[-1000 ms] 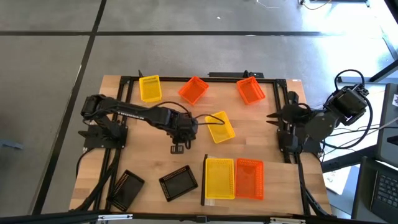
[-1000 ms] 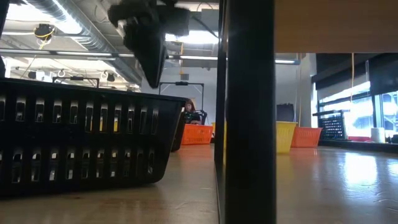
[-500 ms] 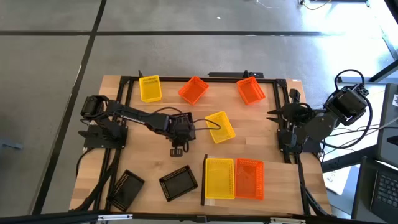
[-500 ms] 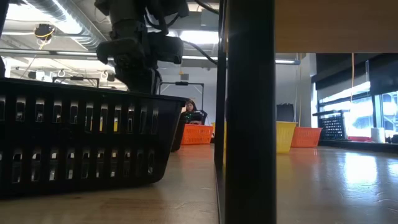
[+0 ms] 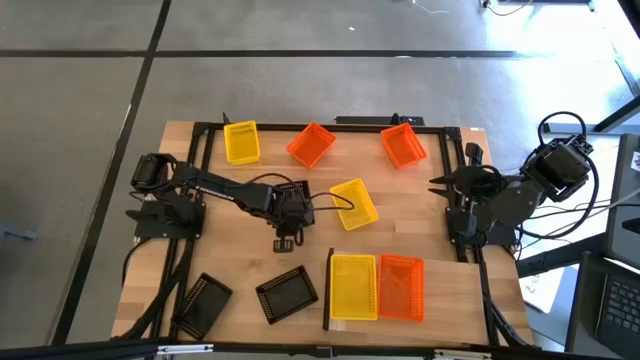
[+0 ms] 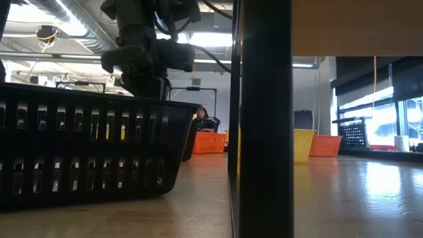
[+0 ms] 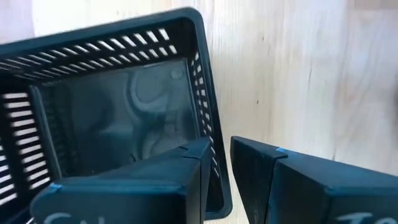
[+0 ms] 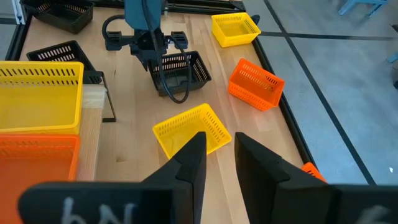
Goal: Stack baskets on shelf by color
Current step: Put the top right black bin on the shelf
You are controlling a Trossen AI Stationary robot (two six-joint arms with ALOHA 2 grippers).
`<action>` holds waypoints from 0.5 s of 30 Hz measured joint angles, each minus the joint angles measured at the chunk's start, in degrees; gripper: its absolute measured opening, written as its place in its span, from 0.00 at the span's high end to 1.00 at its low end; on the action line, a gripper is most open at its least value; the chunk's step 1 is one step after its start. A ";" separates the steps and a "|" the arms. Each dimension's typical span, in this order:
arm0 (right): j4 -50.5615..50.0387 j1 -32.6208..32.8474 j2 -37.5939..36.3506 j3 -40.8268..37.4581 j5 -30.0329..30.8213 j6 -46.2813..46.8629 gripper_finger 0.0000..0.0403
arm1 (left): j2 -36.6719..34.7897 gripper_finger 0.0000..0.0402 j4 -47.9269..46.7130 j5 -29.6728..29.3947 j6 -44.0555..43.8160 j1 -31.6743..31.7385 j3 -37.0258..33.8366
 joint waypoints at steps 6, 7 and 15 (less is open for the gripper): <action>0.00 0.02 0.00 0.00 0.13 -0.11 0.80 | 2.04 0.86 0.87 -0.06 -0.04 0.00 0.01; 0.00 0.02 0.00 0.00 0.14 -0.11 0.80 | 2.48 0.86 0.71 -0.12 -0.06 0.00 -0.05; -0.07 0.02 0.00 -0.37 0.15 0.02 0.80 | 6.35 0.86 3.16 0.00 -0.06 0.00 -0.07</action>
